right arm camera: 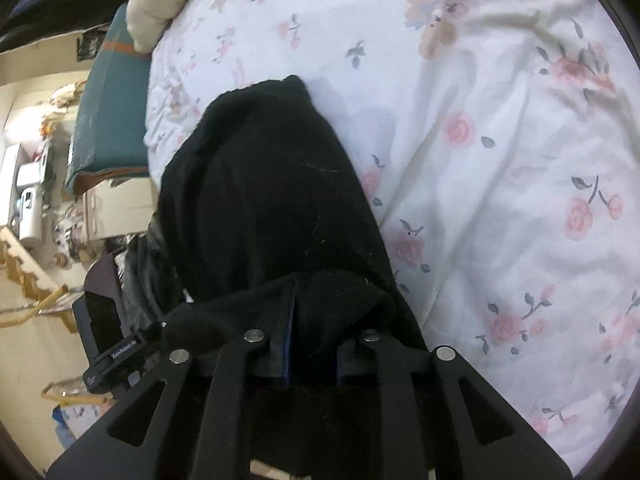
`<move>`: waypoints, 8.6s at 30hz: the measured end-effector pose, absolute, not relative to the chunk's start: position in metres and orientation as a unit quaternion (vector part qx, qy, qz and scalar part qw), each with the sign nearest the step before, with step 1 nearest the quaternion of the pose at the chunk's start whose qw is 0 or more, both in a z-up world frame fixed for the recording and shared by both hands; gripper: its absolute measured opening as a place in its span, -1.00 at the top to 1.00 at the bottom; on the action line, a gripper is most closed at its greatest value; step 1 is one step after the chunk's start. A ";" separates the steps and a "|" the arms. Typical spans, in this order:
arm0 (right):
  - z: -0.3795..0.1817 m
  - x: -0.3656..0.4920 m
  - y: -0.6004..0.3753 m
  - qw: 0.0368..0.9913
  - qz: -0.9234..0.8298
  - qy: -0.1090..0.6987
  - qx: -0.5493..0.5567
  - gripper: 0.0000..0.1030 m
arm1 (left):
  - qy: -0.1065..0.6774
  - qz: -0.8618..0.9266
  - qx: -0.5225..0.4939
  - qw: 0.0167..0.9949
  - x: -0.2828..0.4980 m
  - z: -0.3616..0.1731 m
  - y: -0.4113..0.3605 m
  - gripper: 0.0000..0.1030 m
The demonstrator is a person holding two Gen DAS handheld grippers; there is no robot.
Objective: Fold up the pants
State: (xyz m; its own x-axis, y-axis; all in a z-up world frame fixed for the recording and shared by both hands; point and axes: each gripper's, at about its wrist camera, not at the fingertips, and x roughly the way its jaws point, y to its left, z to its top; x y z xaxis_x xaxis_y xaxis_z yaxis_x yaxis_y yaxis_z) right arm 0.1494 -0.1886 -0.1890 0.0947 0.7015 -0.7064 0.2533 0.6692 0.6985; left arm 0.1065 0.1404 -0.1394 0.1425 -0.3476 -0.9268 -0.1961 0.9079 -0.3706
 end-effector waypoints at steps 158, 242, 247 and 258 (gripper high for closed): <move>-0.108 0.120 -0.234 0.771 0.264 0.523 0.251 -0.26 | 0.531 -0.079 -0.183 0.823 0.085 -0.114 0.164 -0.08; -0.121 0.065 -0.236 0.749 0.155 0.491 0.417 -0.63 | 0.485 0.016 -0.293 0.824 0.012 -0.107 0.135 -0.72; -0.178 0.025 -0.202 0.657 0.166 0.495 0.544 -0.72 | 0.482 0.010 -0.377 0.791 -0.014 -0.159 0.095 -0.72; -0.230 0.054 -0.166 0.628 0.222 0.470 0.579 -0.72 | 0.457 -0.016 -0.441 0.772 0.011 -0.204 0.090 -0.72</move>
